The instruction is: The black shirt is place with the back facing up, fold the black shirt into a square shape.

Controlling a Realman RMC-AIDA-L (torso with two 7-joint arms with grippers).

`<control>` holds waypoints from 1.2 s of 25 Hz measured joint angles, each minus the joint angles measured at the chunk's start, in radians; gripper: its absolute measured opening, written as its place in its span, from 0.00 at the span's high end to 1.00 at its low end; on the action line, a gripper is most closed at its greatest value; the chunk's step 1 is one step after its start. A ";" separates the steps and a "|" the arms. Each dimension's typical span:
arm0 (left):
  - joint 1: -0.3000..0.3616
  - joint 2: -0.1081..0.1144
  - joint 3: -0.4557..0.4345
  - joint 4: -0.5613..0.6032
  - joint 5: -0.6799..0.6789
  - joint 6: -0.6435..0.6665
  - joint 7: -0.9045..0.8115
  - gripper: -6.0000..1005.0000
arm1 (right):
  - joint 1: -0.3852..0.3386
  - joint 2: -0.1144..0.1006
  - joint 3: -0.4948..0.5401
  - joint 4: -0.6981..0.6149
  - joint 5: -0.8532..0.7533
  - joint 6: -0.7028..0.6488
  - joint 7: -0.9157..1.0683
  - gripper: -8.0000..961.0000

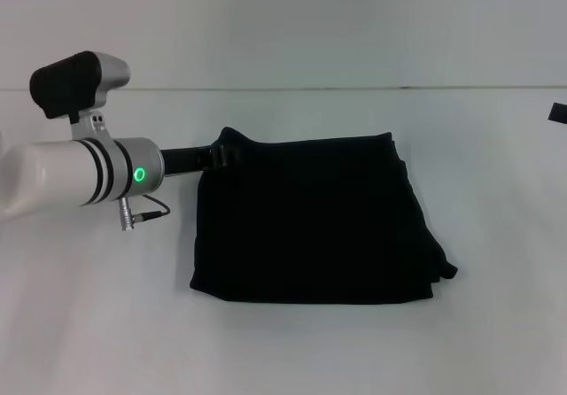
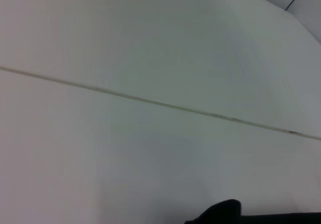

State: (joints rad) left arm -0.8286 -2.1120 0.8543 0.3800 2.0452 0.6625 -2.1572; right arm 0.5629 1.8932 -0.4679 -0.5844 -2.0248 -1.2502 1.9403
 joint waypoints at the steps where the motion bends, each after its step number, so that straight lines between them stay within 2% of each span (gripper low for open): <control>1: 0.001 0.001 0.000 0.000 -0.001 -0.001 0.000 0.54 | 0.000 0.000 0.000 0.000 0.000 0.000 0.000 0.24; 8: 0.002 0.008 -0.007 0.000 -0.006 -0.003 -0.001 0.82 | 0.000 0.004 0.000 0.000 0.000 0.000 -0.003 0.24; 13: 0.004 0.010 -0.010 0.001 -0.007 -0.003 -0.006 0.96 | 0.000 0.004 0.000 0.000 0.000 0.000 -0.006 0.24; 30: 0.008 0.015 -0.011 0.017 -0.007 0.001 -0.010 0.96 | 0.002 0.006 0.000 0.000 0.000 0.001 -0.009 0.24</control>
State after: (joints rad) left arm -0.8204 -2.0969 0.8436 0.3974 2.0384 0.6632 -2.1672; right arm 0.5645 1.8990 -0.4679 -0.5844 -2.0248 -1.2494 1.9312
